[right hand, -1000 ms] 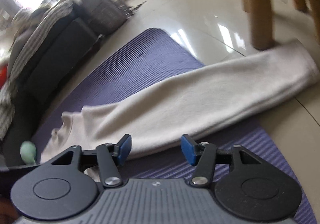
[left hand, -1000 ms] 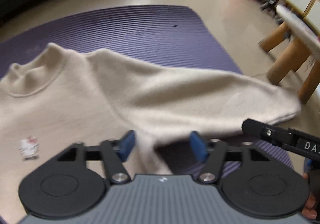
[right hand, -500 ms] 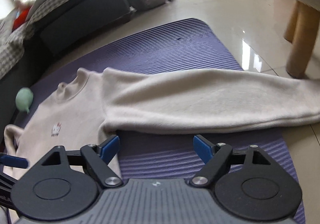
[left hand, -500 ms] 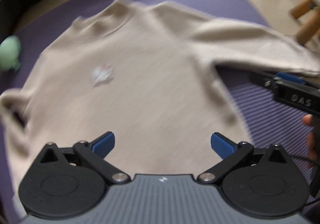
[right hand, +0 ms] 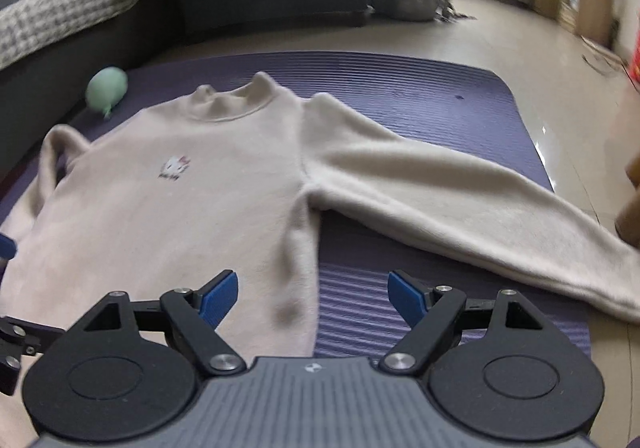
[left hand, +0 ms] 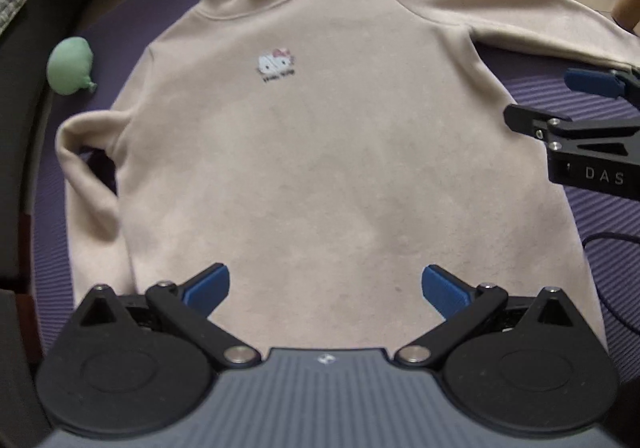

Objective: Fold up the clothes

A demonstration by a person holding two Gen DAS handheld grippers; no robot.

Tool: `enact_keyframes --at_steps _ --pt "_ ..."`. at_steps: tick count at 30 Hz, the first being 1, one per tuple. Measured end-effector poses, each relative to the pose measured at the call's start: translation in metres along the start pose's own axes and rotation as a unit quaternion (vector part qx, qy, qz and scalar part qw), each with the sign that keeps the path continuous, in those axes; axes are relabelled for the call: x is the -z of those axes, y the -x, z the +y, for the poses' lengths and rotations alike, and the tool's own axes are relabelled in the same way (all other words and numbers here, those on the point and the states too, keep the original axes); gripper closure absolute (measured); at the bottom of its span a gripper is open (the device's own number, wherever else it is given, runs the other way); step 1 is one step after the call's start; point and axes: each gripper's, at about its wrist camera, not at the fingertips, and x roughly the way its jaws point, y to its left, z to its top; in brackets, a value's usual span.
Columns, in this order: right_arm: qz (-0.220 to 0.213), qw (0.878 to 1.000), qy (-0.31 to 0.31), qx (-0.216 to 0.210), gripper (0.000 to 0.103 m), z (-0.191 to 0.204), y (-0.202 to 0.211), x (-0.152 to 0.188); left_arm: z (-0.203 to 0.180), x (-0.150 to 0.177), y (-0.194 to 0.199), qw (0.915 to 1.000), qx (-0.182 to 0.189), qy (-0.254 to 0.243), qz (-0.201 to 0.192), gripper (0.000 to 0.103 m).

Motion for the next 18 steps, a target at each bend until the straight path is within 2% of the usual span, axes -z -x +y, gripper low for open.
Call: enact_keyframes --at_steps 3,4,7,9,14,18 --pt "0.001 1.000 0.005 -0.001 0.020 0.004 -0.003 -0.001 0.015 0.011 -0.014 0.9991 0.031 0.028 0.007 0.001" --pt "0.003 1.000 0.004 -0.003 0.020 0.005 -0.004 -0.001 0.023 0.014 -0.020 0.9982 0.037 0.042 0.022 0.001" --pt "0.018 1.000 -0.005 -0.006 0.020 0.005 -0.012 0.001 0.041 0.020 -0.028 0.9950 0.036 0.084 0.038 0.001" --pt "0.028 1.000 -0.010 -0.009 0.020 0.005 -0.017 0.003 0.050 0.024 -0.029 0.9933 0.045 0.101 0.033 0.001" --pt "0.039 0.999 -0.014 -0.011 0.020 0.007 -0.021 0.006 0.052 0.027 -0.029 0.9920 0.039 0.118 0.022 0.001" --pt "0.042 0.999 -0.010 -0.014 0.020 0.010 -0.021 0.008 0.044 0.029 -0.029 0.9943 0.031 0.100 0.021 0.001"
